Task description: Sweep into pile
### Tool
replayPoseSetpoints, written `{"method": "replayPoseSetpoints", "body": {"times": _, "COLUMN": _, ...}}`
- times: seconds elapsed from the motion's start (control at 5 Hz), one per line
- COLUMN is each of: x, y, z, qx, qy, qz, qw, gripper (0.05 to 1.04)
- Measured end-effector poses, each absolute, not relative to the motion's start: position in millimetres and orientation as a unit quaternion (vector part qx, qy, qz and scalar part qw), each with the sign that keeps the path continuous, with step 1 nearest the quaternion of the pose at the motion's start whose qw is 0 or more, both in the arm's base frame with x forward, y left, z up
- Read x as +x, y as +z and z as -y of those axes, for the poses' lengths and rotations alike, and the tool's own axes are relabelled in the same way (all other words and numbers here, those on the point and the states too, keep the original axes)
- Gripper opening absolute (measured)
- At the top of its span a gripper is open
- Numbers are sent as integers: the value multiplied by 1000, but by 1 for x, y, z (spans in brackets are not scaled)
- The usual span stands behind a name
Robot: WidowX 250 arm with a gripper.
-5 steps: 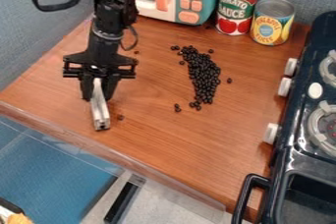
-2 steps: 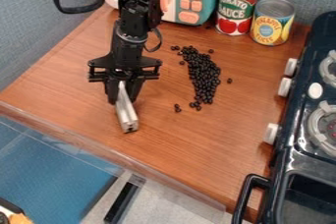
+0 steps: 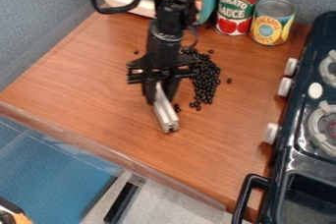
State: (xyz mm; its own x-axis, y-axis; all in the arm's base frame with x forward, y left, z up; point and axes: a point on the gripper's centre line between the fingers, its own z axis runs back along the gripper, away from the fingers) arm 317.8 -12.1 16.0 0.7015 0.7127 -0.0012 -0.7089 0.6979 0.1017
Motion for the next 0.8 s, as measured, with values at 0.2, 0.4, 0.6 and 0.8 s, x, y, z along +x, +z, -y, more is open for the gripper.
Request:
{"method": "replayPoseSetpoints", "body": {"times": 0.2, "x": 325, "y": 16, "z": 22, "qx": 38, "qy": 401, "qz": -28, "qw": 915, "gripper": 354}}
{"method": "replayPoseSetpoints", "body": {"times": 0.4, "x": 333, "y": 17, "z": 36, "qx": 26, "qy": 400, "qz": -30, "qw": 916, "gripper": 354}}
{"method": "replayPoseSetpoints", "body": {"times": 0.6, "x": 339, "y": 19, "z": 42, "qx": 17, "qy": 408, "qz": -28, "qw": 912, "gripper": 354}}
{"method": "replayPoseSetpoints", "body": {"times": 0.8, "x": 336, "y": 23, "z": 44, "qx": 19, "qy": 401, "qz": -38, "qw": 915, "gripper": 354}}
